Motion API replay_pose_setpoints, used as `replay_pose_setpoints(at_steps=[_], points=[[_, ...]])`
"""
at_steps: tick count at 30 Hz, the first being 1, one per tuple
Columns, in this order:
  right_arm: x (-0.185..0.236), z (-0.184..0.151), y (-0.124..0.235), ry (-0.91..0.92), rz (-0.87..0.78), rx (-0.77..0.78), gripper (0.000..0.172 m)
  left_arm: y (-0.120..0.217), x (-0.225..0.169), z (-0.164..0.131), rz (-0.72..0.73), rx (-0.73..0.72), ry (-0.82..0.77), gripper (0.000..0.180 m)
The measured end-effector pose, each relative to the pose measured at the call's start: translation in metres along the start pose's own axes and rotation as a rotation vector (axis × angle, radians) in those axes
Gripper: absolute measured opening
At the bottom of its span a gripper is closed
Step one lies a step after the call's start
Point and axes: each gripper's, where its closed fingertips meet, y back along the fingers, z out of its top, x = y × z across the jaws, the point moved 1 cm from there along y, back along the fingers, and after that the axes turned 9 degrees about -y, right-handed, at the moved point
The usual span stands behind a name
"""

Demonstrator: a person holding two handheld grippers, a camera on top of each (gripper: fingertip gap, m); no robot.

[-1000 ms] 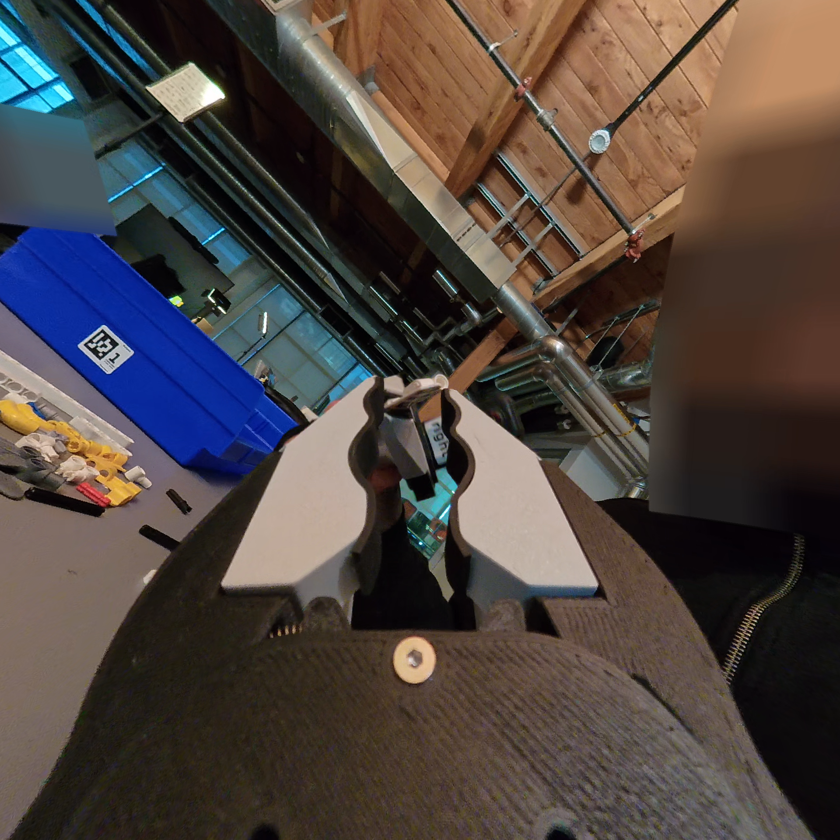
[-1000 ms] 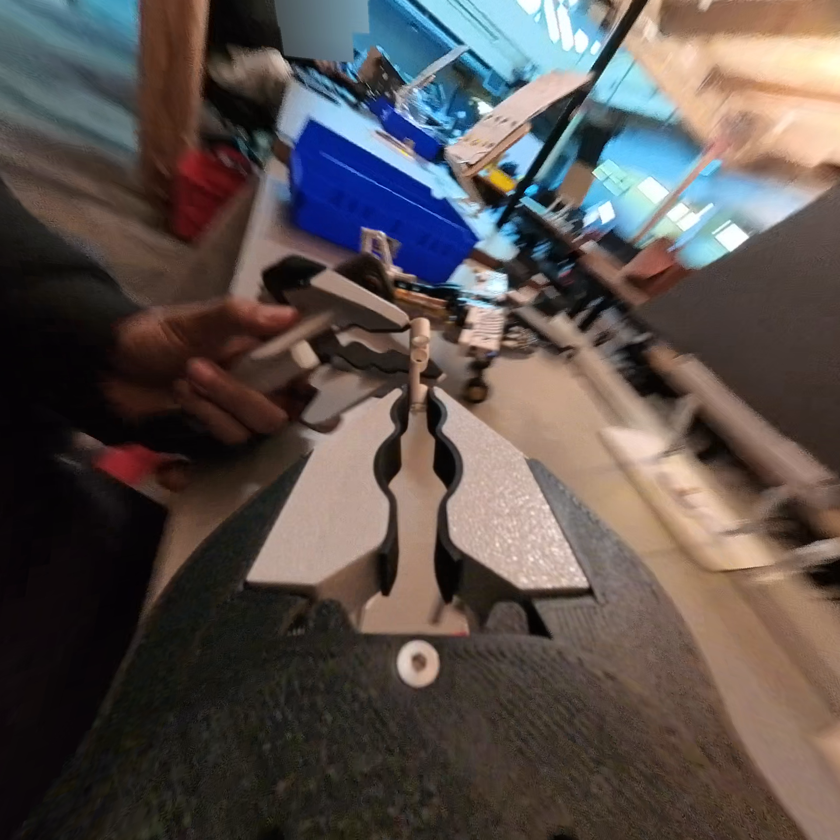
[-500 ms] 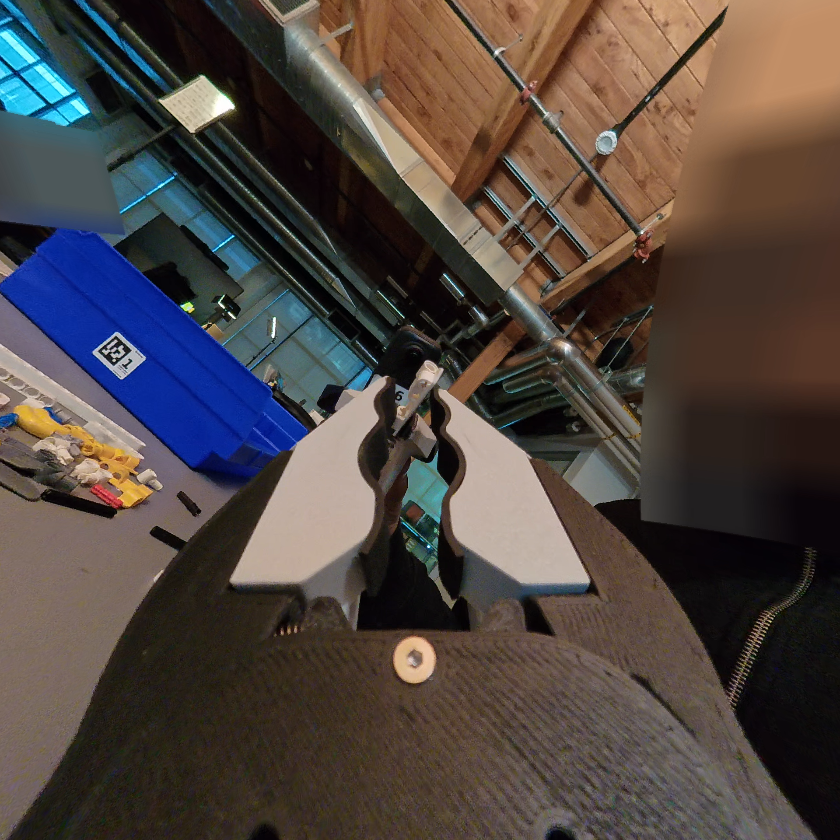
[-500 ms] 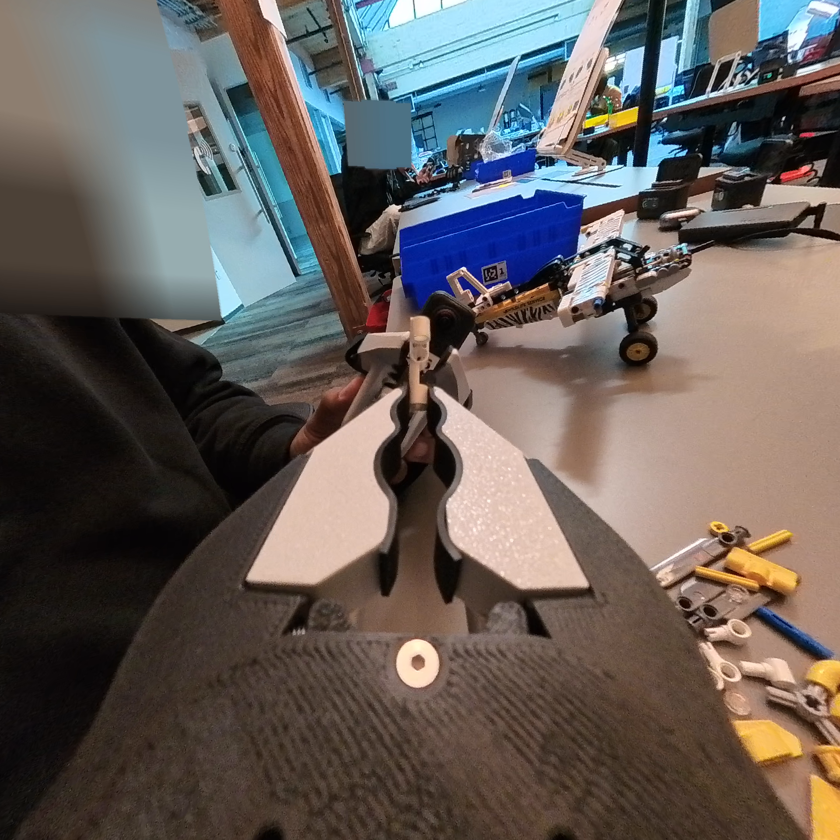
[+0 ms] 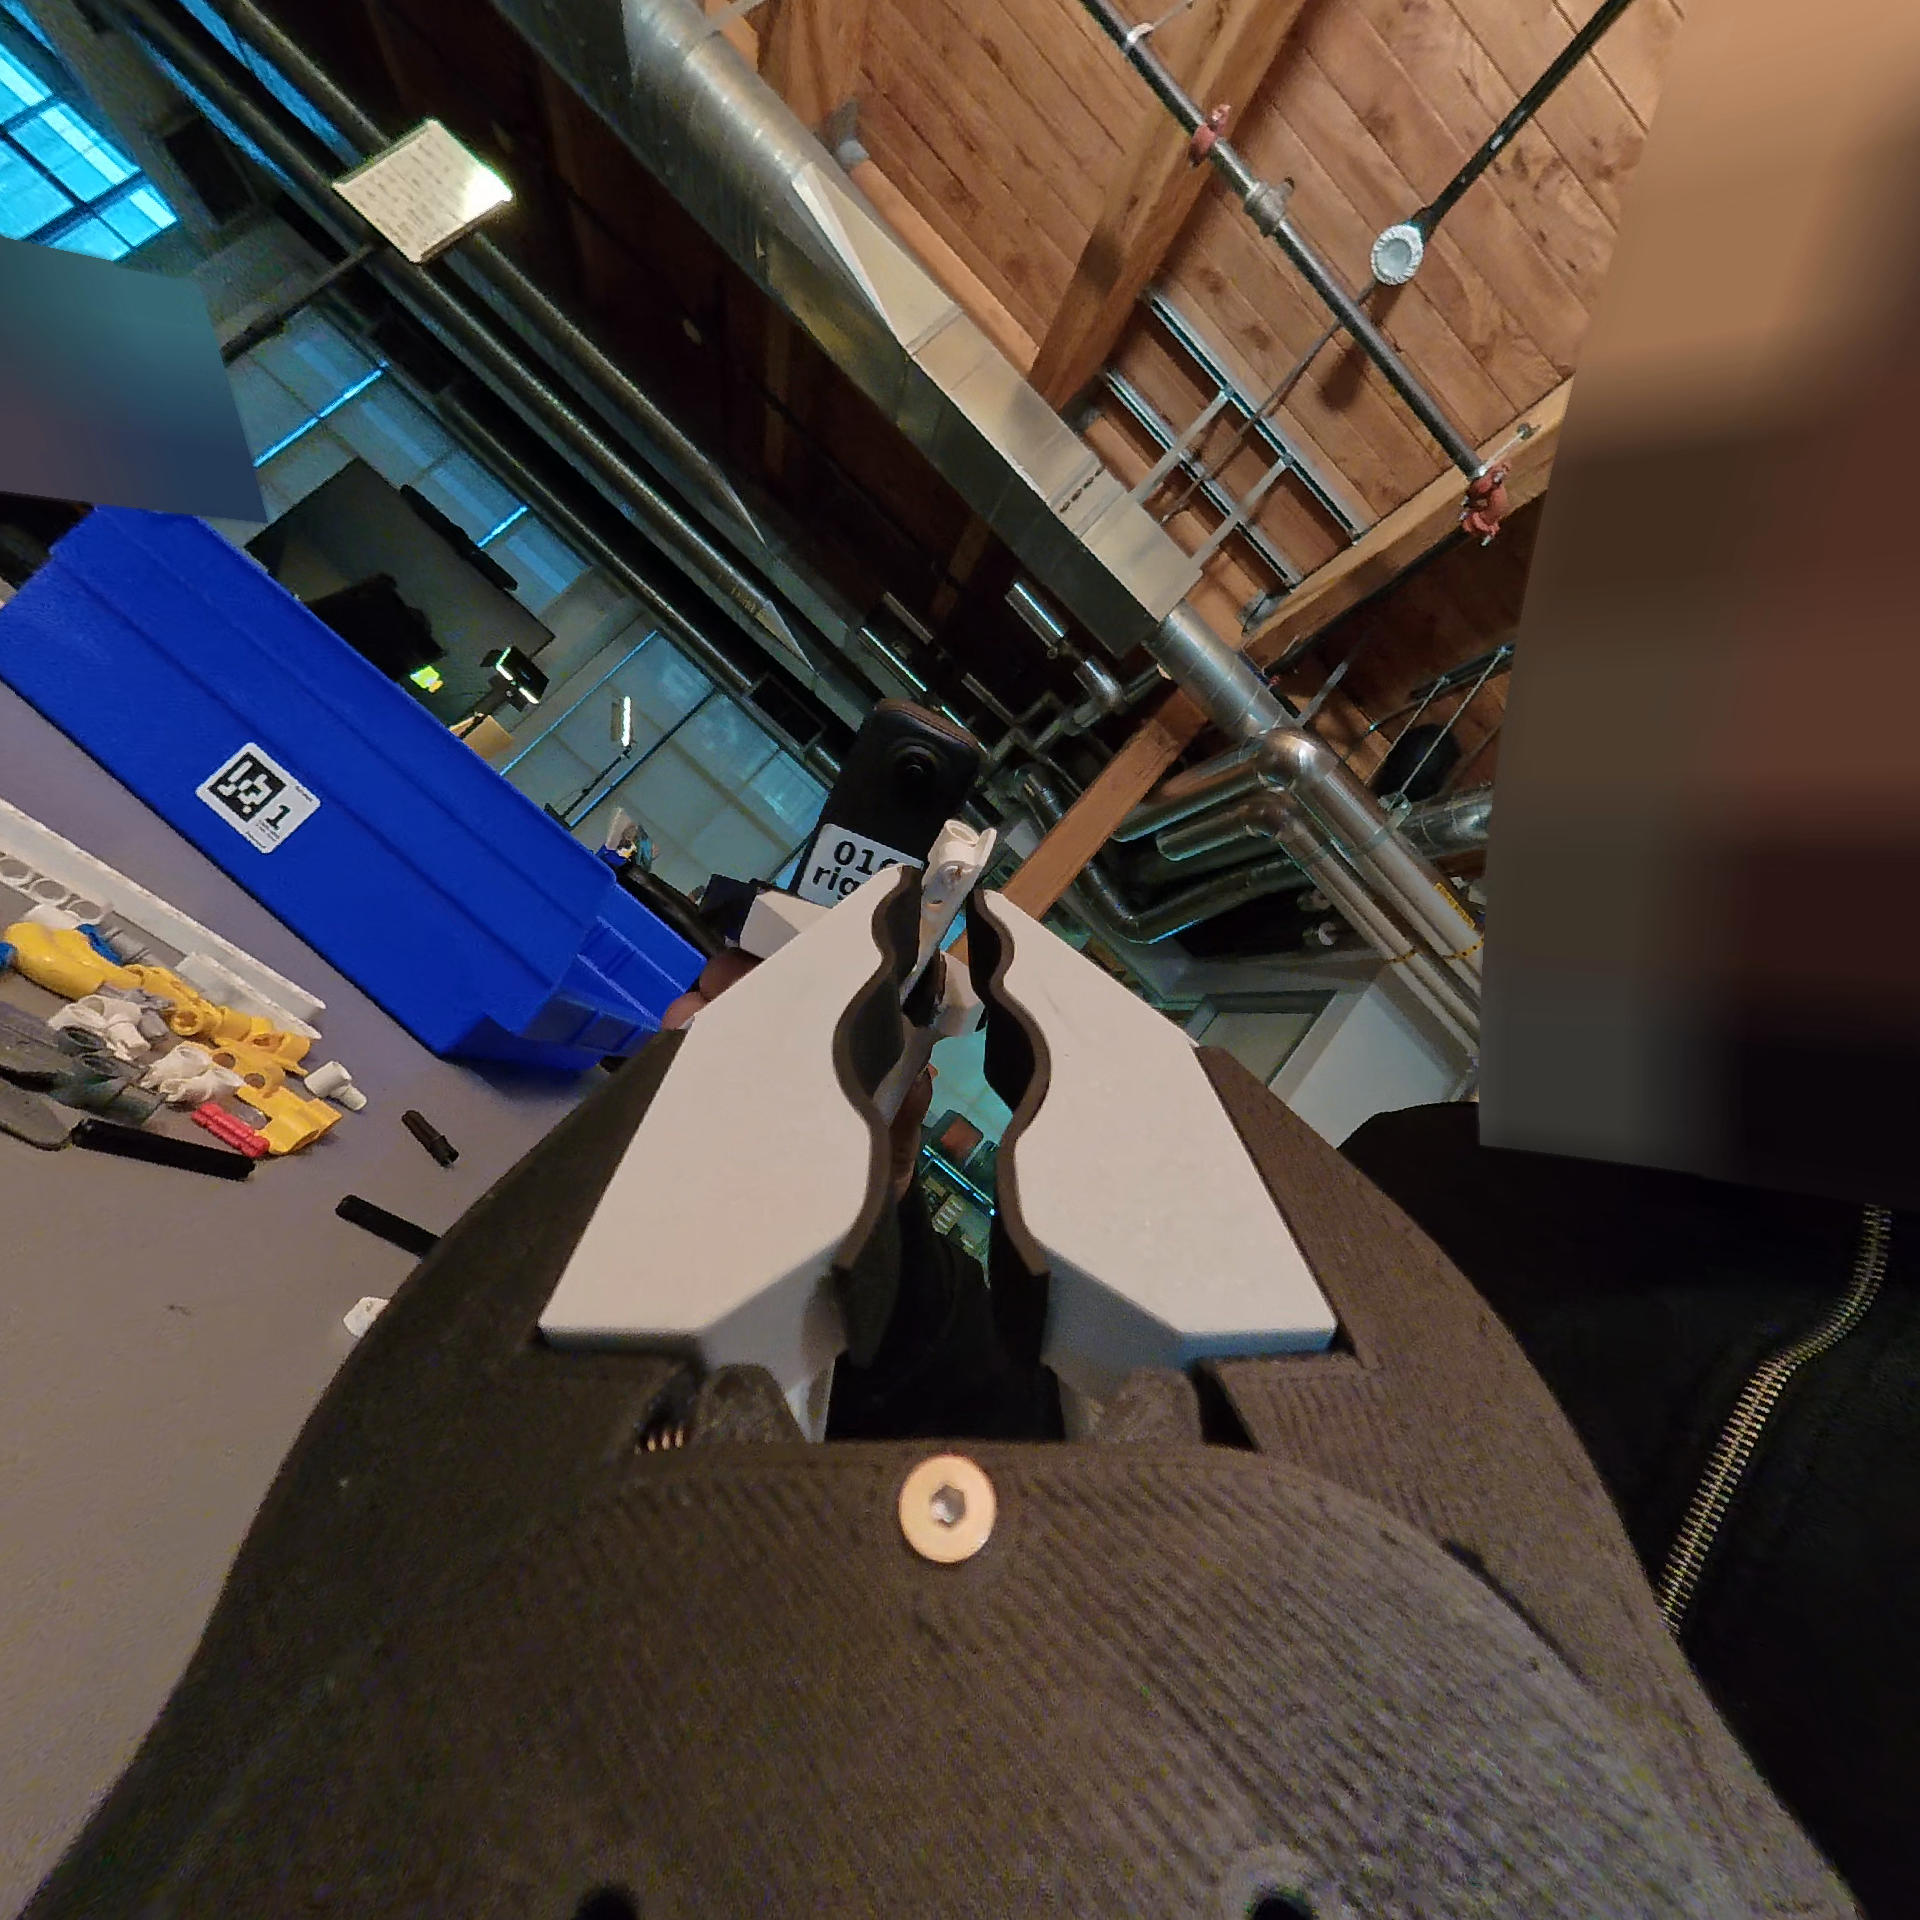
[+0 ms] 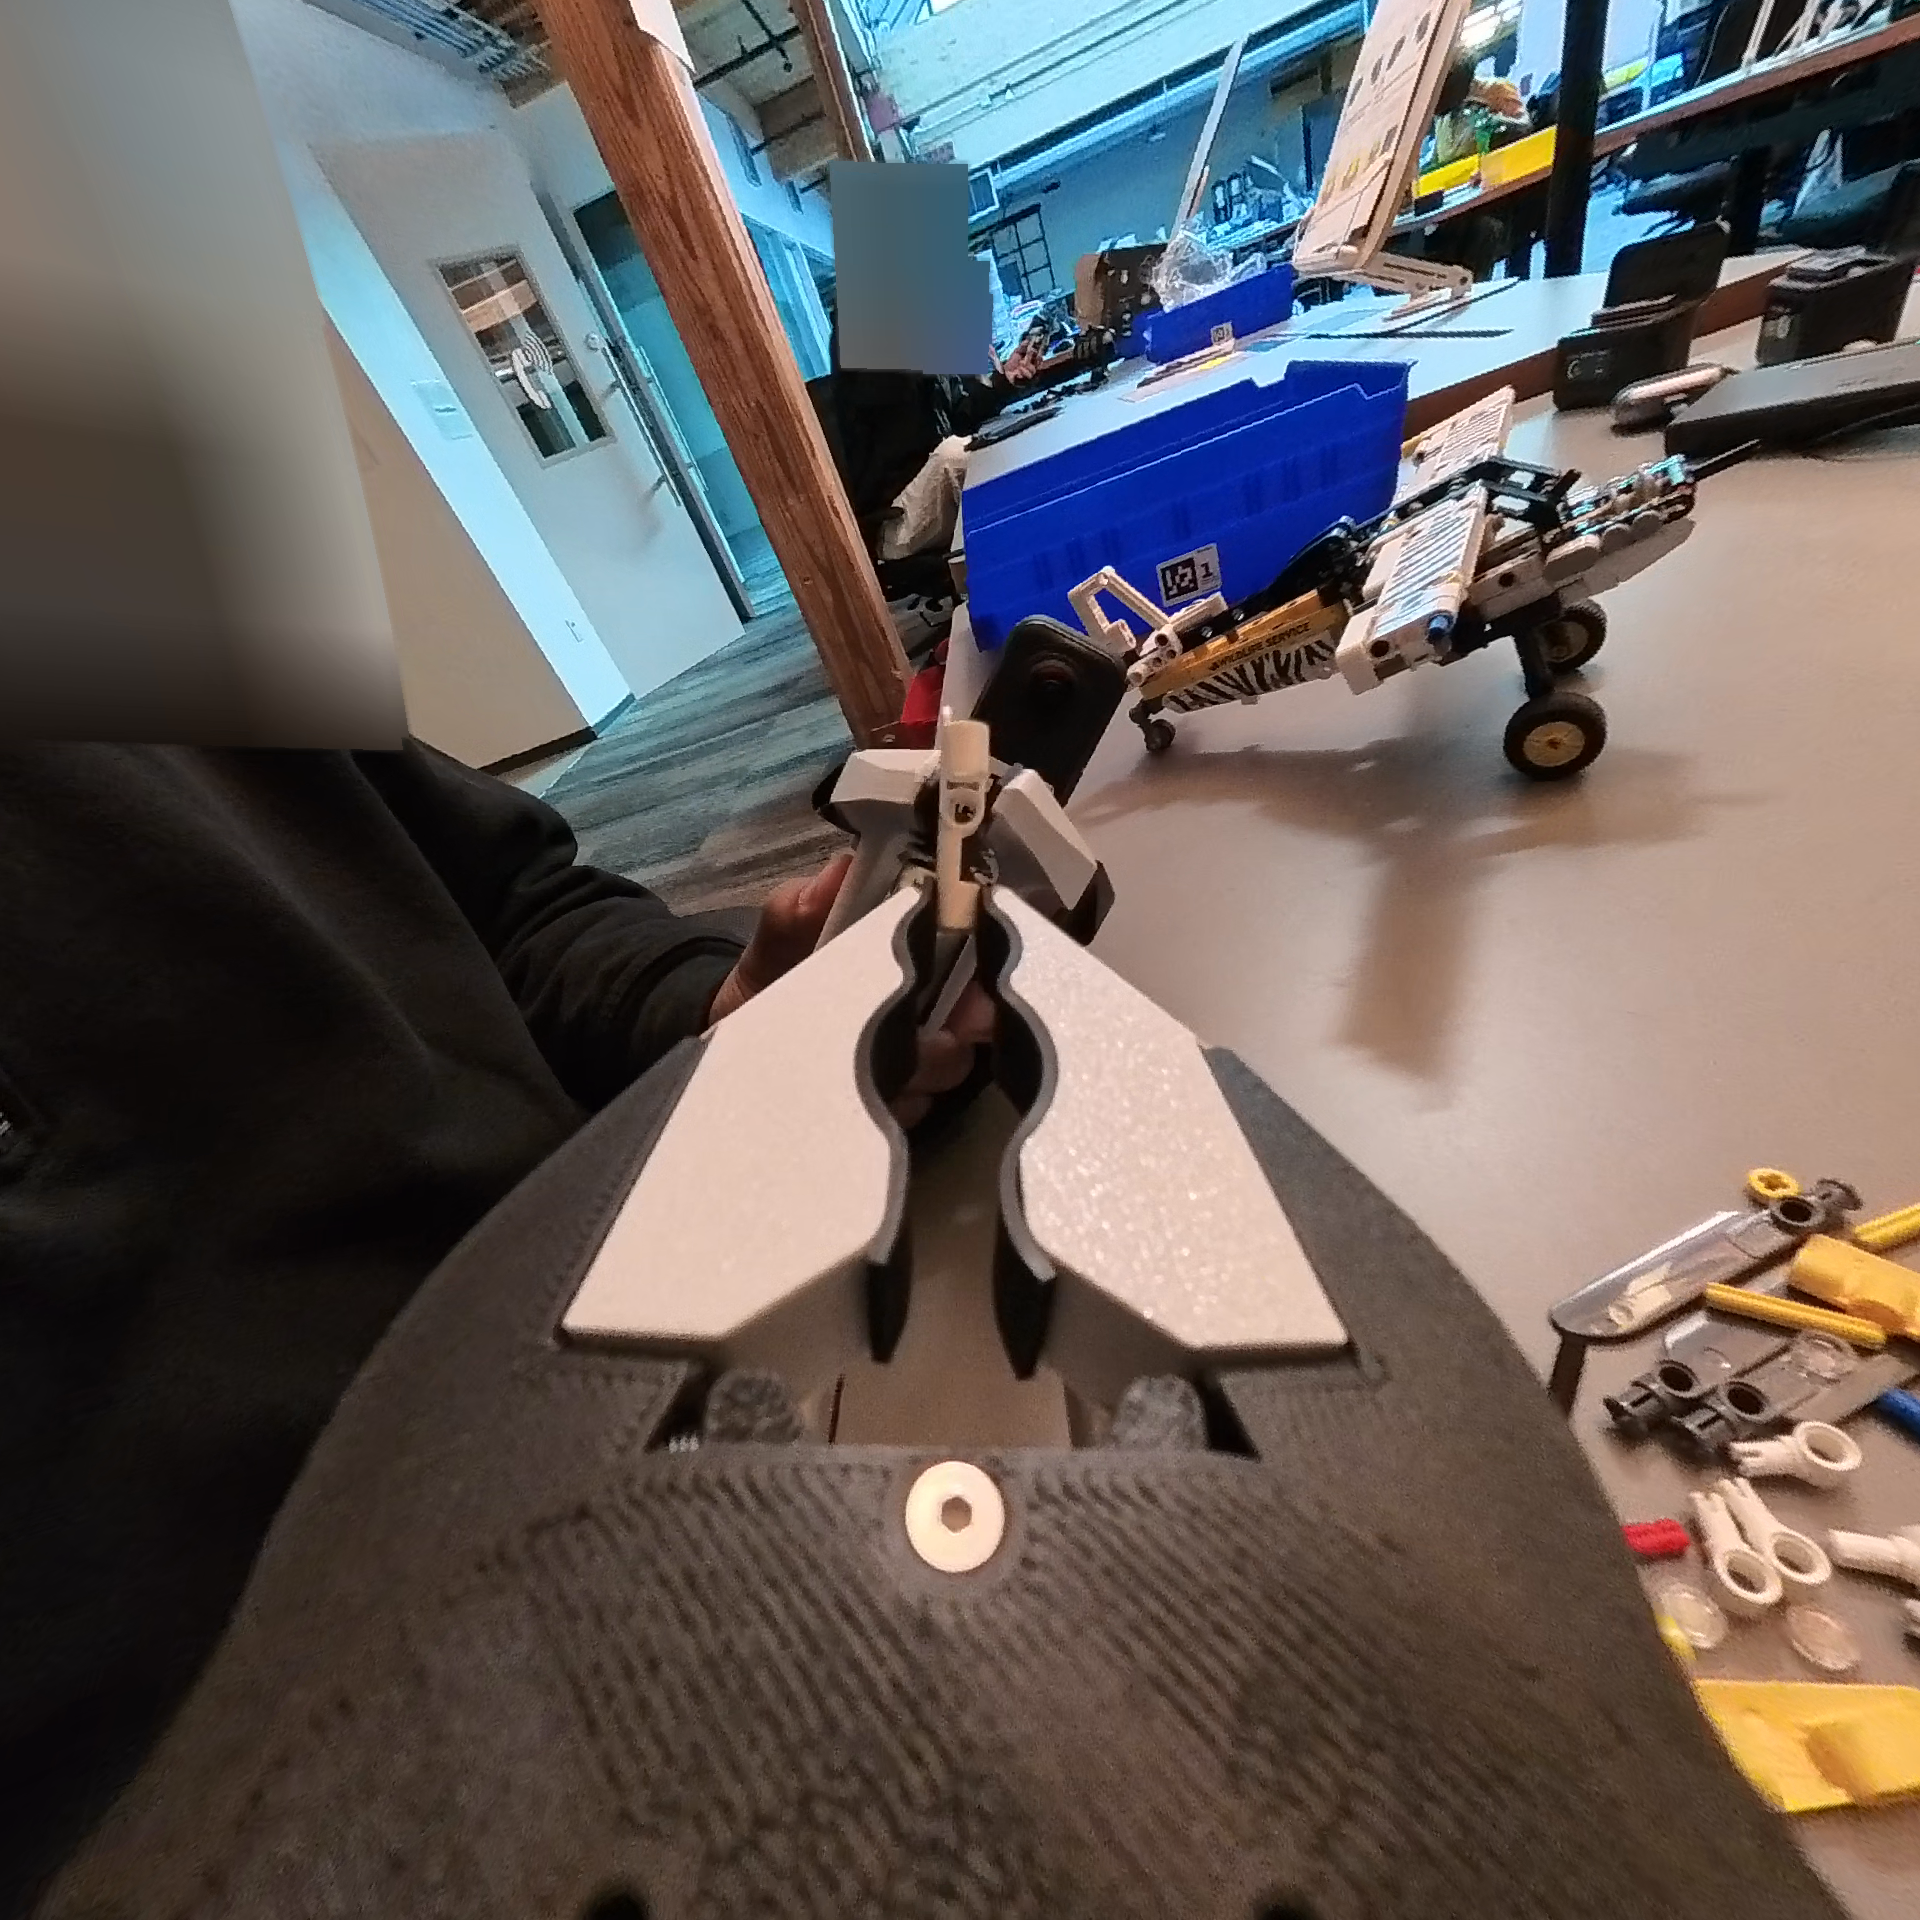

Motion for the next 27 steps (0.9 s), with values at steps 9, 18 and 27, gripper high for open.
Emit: replay_pose_setpoints(at_steps=[9,18,27], points=[[0.001,-0.003,0.0,-0.03,0.028,0.019,0.005,0.001,0.0,0.0,0.011,0.002,-0.015,0.002],[-0.006,0.03,0.015,0.001,-0.033,-0.224,0.031,0.005,0.003,0.006,0.02,-0.036,0.007,0.002],[0.018,0.022,0.022,0.16,0.121,-0.217,0.024,-0.005,-0.005,-0.014,-0.152,0.11,0.252,0.002]])
